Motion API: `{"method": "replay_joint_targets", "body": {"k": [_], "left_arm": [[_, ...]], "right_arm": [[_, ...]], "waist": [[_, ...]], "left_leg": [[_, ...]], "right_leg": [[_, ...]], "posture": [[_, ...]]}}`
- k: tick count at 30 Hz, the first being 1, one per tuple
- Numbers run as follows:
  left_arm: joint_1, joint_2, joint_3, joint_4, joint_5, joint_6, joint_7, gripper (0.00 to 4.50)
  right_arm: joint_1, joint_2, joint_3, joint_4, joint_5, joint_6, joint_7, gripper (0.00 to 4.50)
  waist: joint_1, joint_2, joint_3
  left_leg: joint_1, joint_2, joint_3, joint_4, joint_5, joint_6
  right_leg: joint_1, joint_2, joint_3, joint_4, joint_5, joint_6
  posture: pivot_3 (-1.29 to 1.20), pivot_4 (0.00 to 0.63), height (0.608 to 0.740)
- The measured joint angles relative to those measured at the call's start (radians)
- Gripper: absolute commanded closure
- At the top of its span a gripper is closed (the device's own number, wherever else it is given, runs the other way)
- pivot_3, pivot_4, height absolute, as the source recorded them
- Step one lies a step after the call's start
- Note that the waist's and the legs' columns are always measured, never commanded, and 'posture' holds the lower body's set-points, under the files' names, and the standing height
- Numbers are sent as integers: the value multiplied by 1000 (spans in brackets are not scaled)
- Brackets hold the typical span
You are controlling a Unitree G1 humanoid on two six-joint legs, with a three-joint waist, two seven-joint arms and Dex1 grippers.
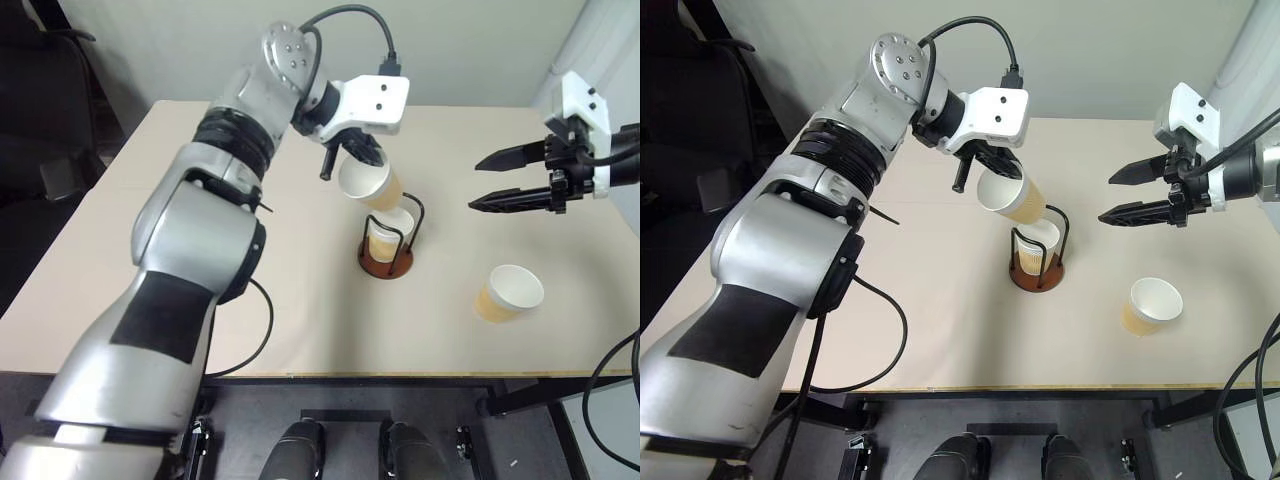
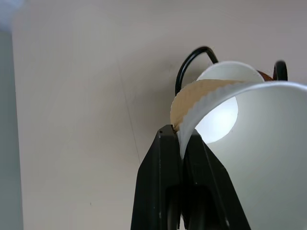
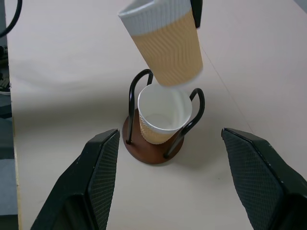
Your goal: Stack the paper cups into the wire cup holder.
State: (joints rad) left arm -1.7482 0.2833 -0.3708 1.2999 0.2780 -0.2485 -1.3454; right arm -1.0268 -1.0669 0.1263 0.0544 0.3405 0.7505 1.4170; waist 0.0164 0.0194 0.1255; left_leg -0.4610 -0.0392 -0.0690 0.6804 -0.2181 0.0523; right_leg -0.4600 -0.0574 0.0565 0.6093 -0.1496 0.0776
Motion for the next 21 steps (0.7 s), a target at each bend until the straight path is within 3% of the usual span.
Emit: {"method": "replay_joint_targets", "body": {"k": [21], "left_arm": [[29,-52,6,16,56,-17,43,4489]], "right_arm": [[19,-17,-4,-30,21,20,-20,1074]], "waist": [[6,0,0]], "left_leg": [[1,0,0,3,0,0]], "right_leg": [[2,0,1,0,1,2]], "posture": [[0,150,740]]}}
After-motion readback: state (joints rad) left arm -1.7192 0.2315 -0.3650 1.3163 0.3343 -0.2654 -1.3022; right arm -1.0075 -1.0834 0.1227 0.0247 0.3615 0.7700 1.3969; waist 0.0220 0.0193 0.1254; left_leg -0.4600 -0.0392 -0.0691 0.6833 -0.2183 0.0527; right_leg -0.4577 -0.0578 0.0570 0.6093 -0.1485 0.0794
